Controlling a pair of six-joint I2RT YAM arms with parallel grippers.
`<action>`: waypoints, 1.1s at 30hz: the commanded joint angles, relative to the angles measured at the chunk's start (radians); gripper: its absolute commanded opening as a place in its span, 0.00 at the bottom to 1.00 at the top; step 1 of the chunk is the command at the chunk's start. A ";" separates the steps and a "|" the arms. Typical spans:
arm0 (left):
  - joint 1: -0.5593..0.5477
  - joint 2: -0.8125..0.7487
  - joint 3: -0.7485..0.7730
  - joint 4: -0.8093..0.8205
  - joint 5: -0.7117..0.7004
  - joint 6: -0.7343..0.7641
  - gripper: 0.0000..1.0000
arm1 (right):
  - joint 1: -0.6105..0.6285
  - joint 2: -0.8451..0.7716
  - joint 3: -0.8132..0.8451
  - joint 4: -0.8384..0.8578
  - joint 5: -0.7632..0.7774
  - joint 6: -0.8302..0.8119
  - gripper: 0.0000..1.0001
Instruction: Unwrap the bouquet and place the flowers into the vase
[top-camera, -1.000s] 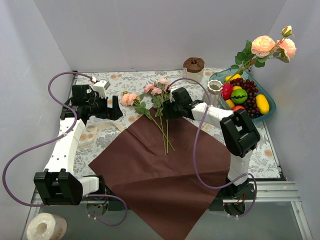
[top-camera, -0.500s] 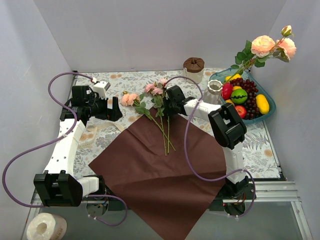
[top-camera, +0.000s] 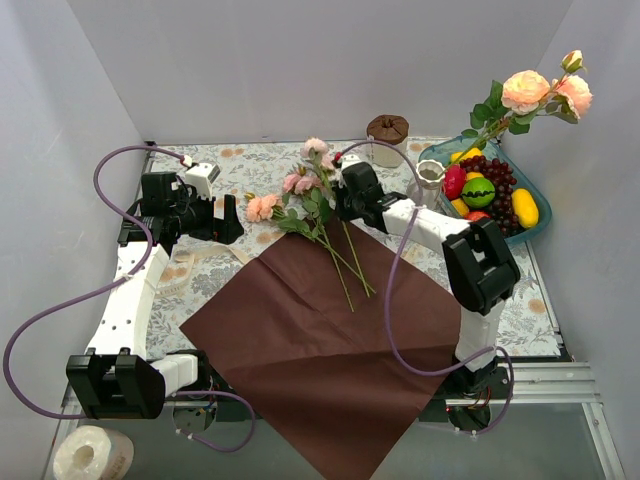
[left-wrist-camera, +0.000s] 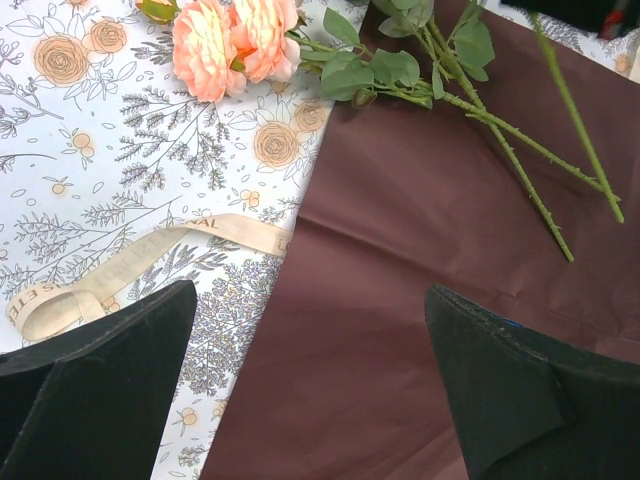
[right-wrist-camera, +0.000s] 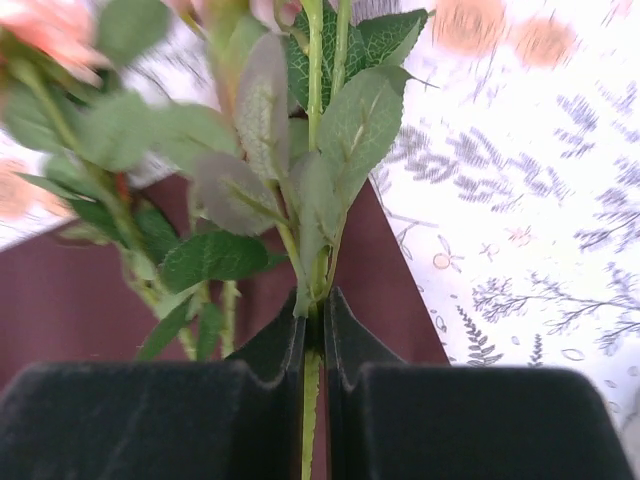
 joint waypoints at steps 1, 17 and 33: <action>0.000 -0.027 0.020 -0.008 0.015 0.006 0.98 | 0.018 -0.159 0.010 0.125 -0.009 0.003 0.01; 0.002 -0.029 0.028 -0.015 0.012 0.009 0.98 | 0.043 -0.567 -0.005 0.552 -0.128 -0.280 0.01; 0.002 -0.014 0.029 -0.009 0.024 0.004 0.98 | -0.230 -0.629 -0.039 0.969 0.089 -0.523 0.01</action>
